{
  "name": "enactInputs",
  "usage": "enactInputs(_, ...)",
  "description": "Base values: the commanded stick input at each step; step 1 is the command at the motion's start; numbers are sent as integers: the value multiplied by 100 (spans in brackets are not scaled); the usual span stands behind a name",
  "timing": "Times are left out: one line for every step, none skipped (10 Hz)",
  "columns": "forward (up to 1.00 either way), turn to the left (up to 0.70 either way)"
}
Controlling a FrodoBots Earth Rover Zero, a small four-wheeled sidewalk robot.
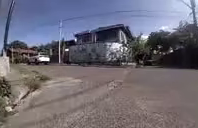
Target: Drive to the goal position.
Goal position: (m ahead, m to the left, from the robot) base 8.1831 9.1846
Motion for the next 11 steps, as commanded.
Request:
enactInputs(70, 0)
enactInputs(70, 0)
enactInputs(70, 0)
enactInputs(70, 0)
enactInputs(70, 0)
enactInputs(70, 0)
enactInputs(70, 0)
enactInputs(70, 0)
enactInputs(70, 0)
enactInputs(70, 0)
enactInputs(70, 0)
